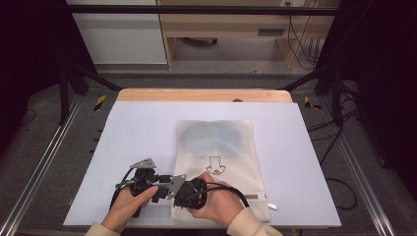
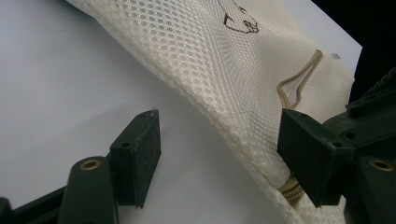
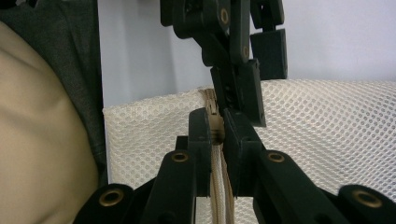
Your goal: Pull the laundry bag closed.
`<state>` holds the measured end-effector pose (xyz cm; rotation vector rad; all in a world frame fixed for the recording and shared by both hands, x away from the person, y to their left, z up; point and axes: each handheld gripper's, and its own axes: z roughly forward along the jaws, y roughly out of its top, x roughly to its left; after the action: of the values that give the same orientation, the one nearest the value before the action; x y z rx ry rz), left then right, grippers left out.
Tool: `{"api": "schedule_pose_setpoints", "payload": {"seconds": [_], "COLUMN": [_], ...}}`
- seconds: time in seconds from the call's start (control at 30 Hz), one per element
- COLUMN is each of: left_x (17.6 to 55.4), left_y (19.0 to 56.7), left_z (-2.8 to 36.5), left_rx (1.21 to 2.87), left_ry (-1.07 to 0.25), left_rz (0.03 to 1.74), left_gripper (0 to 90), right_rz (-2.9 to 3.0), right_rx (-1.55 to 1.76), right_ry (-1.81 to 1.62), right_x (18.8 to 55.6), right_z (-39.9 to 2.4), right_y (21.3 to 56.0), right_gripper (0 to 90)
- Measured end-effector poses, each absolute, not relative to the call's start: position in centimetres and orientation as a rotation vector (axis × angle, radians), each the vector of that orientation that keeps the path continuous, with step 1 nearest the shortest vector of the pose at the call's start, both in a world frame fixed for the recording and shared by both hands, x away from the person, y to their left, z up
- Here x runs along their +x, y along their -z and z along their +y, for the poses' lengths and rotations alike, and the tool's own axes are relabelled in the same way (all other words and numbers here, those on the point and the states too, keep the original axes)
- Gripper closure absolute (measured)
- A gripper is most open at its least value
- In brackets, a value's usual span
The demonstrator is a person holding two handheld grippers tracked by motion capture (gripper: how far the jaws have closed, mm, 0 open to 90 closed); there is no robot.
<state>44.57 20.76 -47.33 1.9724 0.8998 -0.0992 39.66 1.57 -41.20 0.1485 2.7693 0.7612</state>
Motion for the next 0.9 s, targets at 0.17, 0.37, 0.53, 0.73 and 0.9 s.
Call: {"api": "schedule_pose_setpoints", "payload": {"seconds": [0.17, 0.37, 0.53, 0.73, 0.9], "left_x": [44.72, 44.58, 44.51, 44.47, 44.45], "left_y": [47.54, 47.43, 47.35, 47.29, 47.28], "left_z": [20.81, 20.61, 20.54, 20.44, 20.35], "left_rx": [1.956, 1.956, 1.958, 1.958, 1.965], "left_ry": [0.138, 0.125, 0.121, 0.105, 0.09], "left_rz": [0.888, 0.872, 0.869, 0.856, 0.842], "left_gripper": [42.0, 61.8, 72.0, 80.4, 83.9], "right_rz": [2.764, 2.763, 2.76, 2.756, 2.752], "right_rx": [0.146, 0.149, 0.144, 0.155, 0.159], "right_ry": [-0.763, -0.759, -0.753, -0.752, -0.752], "right_x": [39.64, 39.7, 39.75, 39.9, 40.02], "right_z": [1.63, 1.61, 1.6, 1.5, 1.44], "right_y": [41.2, 41.28, 41.34, 41.39, 41.42], "right_gripper": [81.8, 81.8, 81.9, 81.8, 81.9]}}
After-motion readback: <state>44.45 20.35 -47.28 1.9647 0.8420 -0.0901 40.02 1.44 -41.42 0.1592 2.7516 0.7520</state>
